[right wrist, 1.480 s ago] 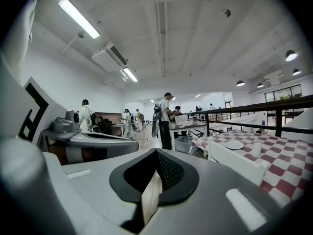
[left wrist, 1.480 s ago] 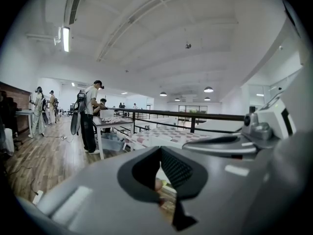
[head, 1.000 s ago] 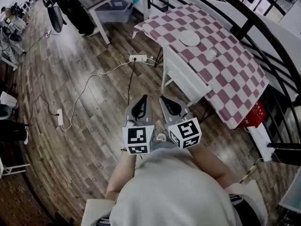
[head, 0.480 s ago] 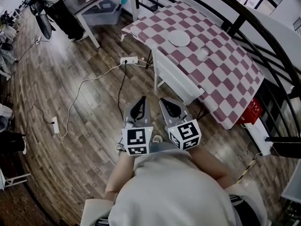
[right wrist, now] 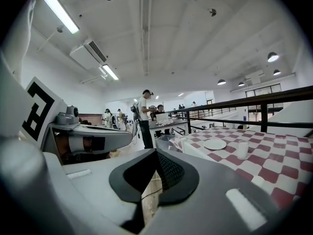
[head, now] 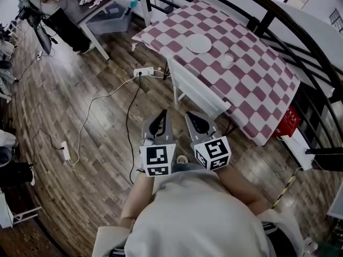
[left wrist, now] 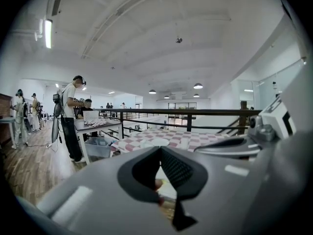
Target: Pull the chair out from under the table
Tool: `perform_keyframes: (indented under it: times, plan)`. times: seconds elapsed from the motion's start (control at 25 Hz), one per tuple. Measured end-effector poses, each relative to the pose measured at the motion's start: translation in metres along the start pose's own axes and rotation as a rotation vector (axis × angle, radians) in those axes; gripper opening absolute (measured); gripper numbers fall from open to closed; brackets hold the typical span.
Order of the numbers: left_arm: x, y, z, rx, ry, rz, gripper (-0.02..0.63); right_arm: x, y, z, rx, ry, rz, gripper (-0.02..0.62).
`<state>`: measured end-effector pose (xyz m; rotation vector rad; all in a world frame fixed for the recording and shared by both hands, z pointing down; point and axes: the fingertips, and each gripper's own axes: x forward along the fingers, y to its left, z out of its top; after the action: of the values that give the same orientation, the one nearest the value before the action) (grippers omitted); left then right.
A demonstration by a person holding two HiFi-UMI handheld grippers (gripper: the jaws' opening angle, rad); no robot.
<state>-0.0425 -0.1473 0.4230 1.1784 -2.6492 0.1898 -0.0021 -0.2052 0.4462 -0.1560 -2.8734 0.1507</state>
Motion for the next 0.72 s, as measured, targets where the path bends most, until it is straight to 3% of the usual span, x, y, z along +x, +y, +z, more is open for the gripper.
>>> perform_keyframes:
  times: [0.72]
  plan:
    - [0.087, 0.002, 0.020, 0.032, 0.000, -0.163, 0.011, 0.040, -0.057, 0.017, 0.024, -0.009, -0.154, -0.002]
